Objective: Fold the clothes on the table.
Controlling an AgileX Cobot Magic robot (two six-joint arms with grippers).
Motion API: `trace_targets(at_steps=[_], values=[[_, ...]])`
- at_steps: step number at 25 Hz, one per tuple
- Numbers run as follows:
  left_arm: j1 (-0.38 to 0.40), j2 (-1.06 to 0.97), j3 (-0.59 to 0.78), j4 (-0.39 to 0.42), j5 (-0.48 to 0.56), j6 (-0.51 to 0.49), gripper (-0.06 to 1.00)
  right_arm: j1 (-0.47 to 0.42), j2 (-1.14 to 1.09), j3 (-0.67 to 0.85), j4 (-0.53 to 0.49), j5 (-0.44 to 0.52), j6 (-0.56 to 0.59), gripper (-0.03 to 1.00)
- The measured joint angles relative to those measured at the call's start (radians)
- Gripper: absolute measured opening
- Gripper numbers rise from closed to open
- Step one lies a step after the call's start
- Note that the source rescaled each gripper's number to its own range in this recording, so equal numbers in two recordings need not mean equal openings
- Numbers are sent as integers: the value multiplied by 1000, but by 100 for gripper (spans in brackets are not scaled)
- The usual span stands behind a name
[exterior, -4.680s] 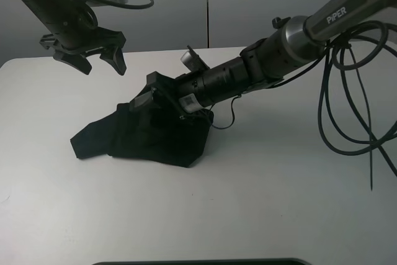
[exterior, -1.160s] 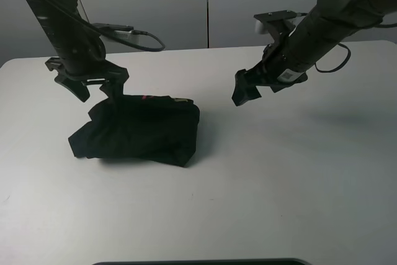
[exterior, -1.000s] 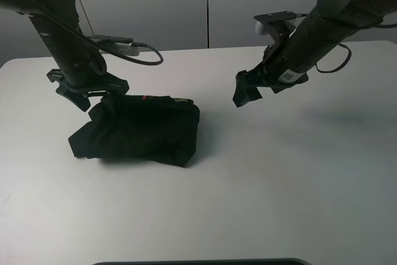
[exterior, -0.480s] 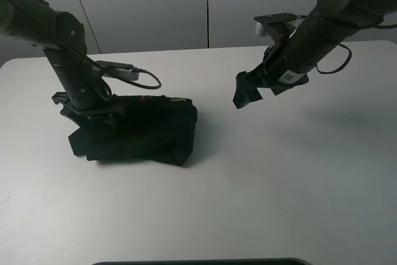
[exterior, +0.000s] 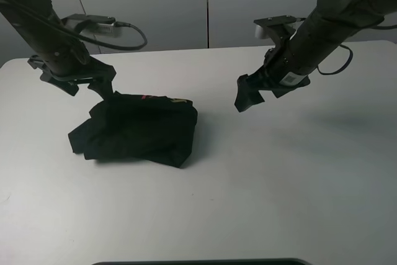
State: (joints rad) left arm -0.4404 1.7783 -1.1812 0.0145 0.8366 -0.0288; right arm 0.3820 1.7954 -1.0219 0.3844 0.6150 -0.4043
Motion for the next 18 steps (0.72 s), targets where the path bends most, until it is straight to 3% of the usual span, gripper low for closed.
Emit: trace_targets(at_steps=[10, 18], values=[[0, -170, 0, 2, 29, 29, 99, 0, -25, 0, -2, 28, -2, 100], [0, -370, 0, 2, 69, 41, 99, 0, -258, 0, -2, 54, 4, 100]])
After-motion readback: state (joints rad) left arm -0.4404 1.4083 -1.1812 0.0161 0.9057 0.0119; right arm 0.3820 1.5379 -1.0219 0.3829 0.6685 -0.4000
